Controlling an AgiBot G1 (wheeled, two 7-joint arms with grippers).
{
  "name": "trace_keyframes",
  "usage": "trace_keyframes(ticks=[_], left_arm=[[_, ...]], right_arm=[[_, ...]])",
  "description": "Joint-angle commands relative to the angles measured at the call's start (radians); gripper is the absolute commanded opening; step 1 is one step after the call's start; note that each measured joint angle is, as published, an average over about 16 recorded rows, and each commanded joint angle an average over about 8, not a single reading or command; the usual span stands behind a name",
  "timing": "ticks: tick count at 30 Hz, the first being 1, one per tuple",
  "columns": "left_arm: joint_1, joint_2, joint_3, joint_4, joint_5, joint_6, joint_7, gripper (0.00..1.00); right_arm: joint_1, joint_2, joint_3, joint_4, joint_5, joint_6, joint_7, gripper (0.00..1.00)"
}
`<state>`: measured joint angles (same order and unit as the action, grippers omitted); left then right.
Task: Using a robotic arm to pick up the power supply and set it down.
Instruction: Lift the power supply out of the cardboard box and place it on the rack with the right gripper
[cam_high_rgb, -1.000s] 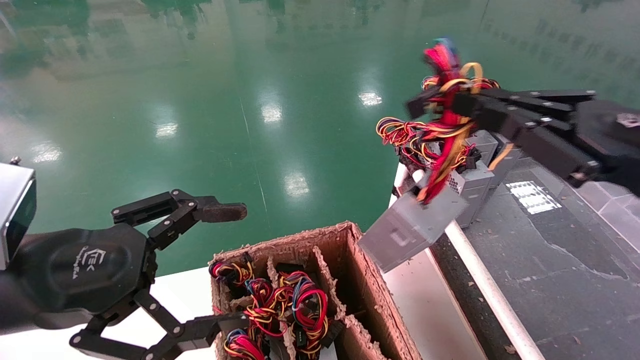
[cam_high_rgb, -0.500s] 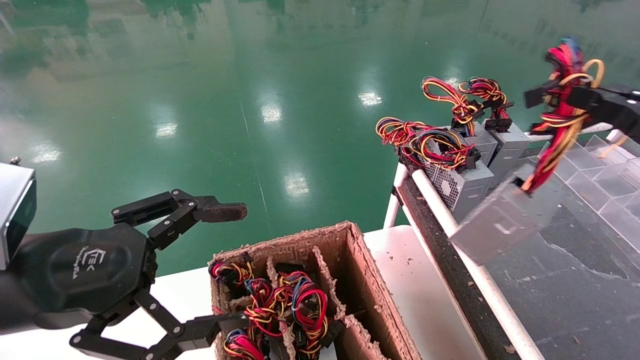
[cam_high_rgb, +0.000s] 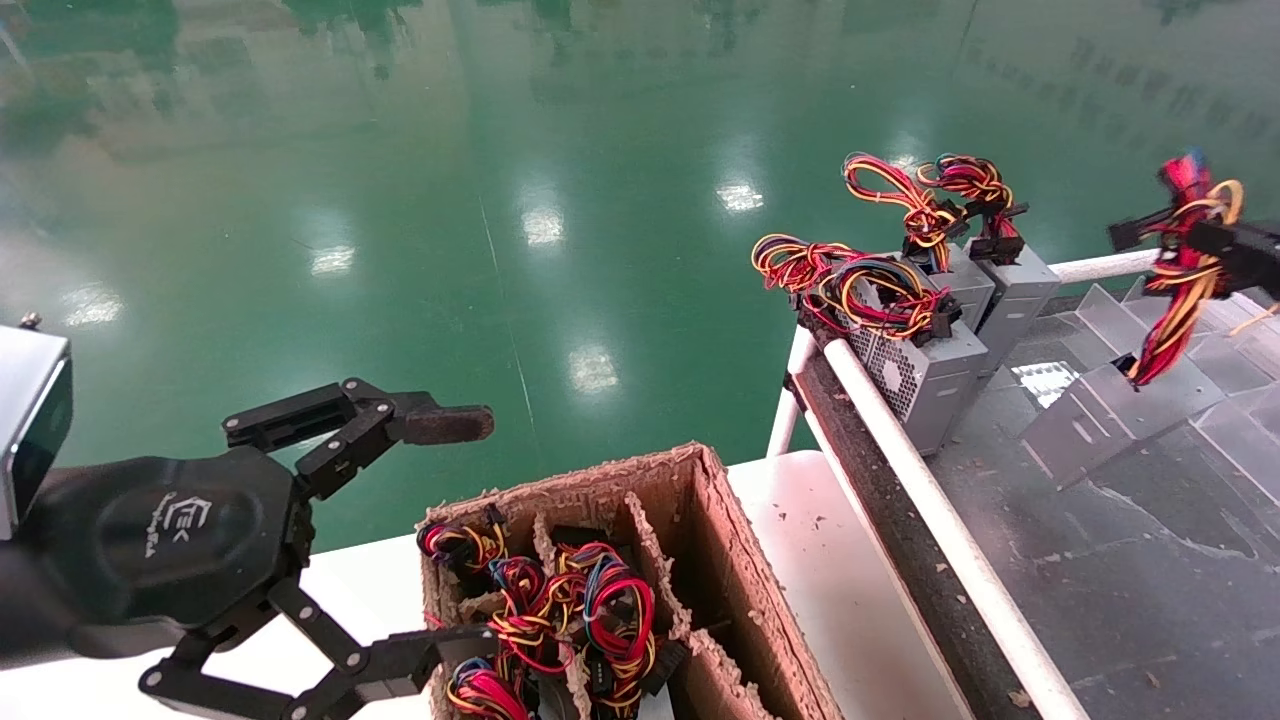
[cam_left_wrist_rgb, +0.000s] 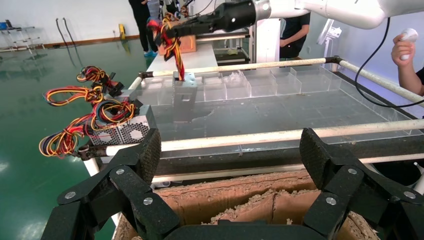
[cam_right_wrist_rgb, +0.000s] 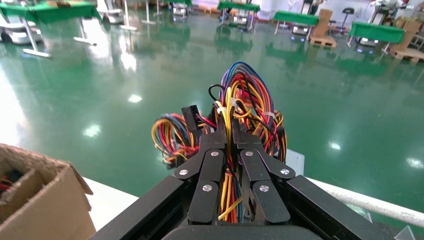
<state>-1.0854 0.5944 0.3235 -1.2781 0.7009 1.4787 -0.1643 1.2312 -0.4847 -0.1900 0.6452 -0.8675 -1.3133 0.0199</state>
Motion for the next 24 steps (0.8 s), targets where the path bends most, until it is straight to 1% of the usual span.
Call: trace_keyframes(ticks=[1,8,14,24], left_arm=[[0.000,0.000,0.000,0.000,0.000,0.000,0.000,1.00],[0.000,0.000,0.000,0.000,0.000,0.000,0.000,1.00],[0.000,0.000,0.000,0.000,0.000,0.000,0.000,1.00],[0.000,0.000,0.001,0.000,-0.001,0.000,0.000,1.00]], right_arm=[[0.021,-0.016,-0.016,-0.020,-0.026,0.007,-0.008,0.00],[0.105,-0.046,-0.049,-0.119,-0.081,-0.012,-0.034,0.00],[0.161,-0.060,-0.066,-0.190,-0.103,-0.058,-0.053,0.00],[0.206,-0.058,-0.085,-0.262,-0.124,-0.144,-0.088,0.00]])
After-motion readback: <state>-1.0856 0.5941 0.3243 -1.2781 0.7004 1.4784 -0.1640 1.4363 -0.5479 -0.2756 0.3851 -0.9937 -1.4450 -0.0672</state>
